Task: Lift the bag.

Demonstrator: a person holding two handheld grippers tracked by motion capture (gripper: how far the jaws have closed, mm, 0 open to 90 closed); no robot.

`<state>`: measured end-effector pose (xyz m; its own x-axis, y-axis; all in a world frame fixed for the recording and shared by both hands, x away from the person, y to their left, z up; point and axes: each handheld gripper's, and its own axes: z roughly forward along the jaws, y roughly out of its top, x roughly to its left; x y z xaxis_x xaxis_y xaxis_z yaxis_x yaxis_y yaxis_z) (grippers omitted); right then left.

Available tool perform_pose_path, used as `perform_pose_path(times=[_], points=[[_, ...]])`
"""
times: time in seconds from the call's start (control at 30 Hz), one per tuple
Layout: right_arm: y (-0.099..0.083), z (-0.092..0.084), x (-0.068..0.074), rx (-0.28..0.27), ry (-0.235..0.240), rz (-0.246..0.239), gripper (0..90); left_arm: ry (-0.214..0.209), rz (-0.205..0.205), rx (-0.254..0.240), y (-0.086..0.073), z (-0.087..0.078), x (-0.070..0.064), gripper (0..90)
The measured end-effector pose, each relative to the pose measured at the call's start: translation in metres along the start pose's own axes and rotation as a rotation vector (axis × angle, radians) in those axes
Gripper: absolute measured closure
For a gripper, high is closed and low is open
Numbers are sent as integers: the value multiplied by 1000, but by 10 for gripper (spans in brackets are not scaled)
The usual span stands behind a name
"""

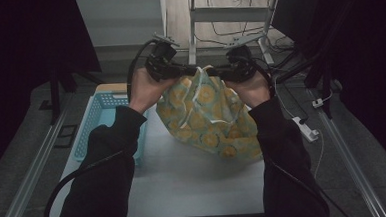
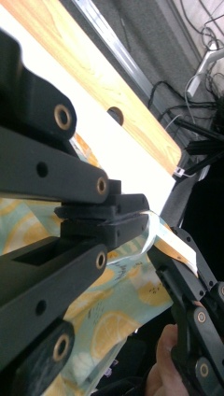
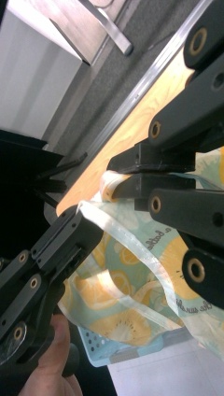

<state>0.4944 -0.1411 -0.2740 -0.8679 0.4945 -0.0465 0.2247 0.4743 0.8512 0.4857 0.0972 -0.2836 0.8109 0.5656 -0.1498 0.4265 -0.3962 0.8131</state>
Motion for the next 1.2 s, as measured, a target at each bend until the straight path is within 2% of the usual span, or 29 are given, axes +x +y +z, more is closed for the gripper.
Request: perform_pose_path(times=[0.3,0.57,0.73,0.83,0.97,1.2], points=[[-22,19,-2,27,18,28,844,-1,-10,25,-19,17,8,877],[-33,27,-1,41,30,38,806,-17,-20,36,-31,26,12,848],[-35,28,-1,47,32,43,761,-16,-23,36,-38,27,14,776],[-34,25,1,33,28,45,717,-7,-21,16,-41,23,14,694],[-33,22,3,21,30,44,661,-18,-31,-8,-44,14,14,583],[-39,20,8,17,36,56,572,7,3,-4,-57,5,6,404]])
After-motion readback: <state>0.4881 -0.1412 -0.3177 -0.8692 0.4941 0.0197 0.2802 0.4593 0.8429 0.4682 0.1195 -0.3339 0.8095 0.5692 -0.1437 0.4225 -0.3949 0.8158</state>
